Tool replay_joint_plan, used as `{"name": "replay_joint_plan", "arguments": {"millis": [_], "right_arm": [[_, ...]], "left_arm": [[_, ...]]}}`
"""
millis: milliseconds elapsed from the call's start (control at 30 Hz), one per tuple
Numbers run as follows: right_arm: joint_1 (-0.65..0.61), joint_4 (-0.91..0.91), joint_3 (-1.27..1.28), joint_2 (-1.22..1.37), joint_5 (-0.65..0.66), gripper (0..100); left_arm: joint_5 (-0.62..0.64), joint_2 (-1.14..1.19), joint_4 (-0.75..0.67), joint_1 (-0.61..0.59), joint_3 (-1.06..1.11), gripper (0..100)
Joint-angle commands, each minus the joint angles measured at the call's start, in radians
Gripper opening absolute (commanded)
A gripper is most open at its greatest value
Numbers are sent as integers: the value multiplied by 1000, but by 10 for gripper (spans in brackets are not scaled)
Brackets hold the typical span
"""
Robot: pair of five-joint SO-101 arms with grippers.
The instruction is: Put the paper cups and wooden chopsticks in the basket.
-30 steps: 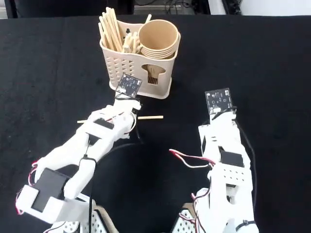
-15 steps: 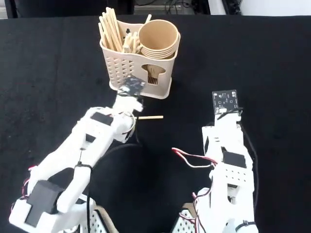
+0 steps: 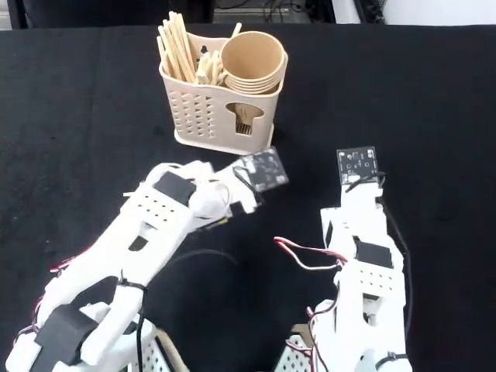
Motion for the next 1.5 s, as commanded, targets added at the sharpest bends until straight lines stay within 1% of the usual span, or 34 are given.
{"name": "replay_joint_plan", "arguments": {"millis": [0, 100, 200, 300, 500, 667, 867, 967, 1200, 1233, 1300, 1400, 1467], "right_arm": [[8, 17, -84, -12, 0, 25], [8, 20, -84, -12, 0, 25], [8, 20, -84, -12, 0, 25], [8, 20, -84, -12, 0, 25], [9, 20, -84, -12, 0, 25], [9, 20, -84, -12, 0, 25], [9, 18, -84, -12, 0, 25], [9, 18, -84, -12, 0, 25], [9, 20, -84, -12, 0, 25], [9, 20, -84, -12, 0, 25], [9, 20, -84, -12, 0, 25], [9, 20, -84, -12, 0, 25], [9, 20, -82, -12, 0, 25]], "left_arm": [[-101, 101, -26, 35, -105, 120], [-121, 304, -12, 36, -252, 120], [-123, 480, 43, 44, -398, 115], [-118, 580, 49, 36, -501, 115], [-118, 631, 41, 21, -575, 115], [-89, 663, -46, 16, -579, 120], [-91, 703, -41, 15, -618, 134], [-87, 761, -40, 15, -656, 155], [-80, 911, -38, 2, -748, 155], [-60, 925, -38, -4, -765, 155], [-46, 947, -3, -13, -805, 155], [-55, 976, 101, -13, -878, 155], [-83, 1008, 166, -13, -915, 155]]}}
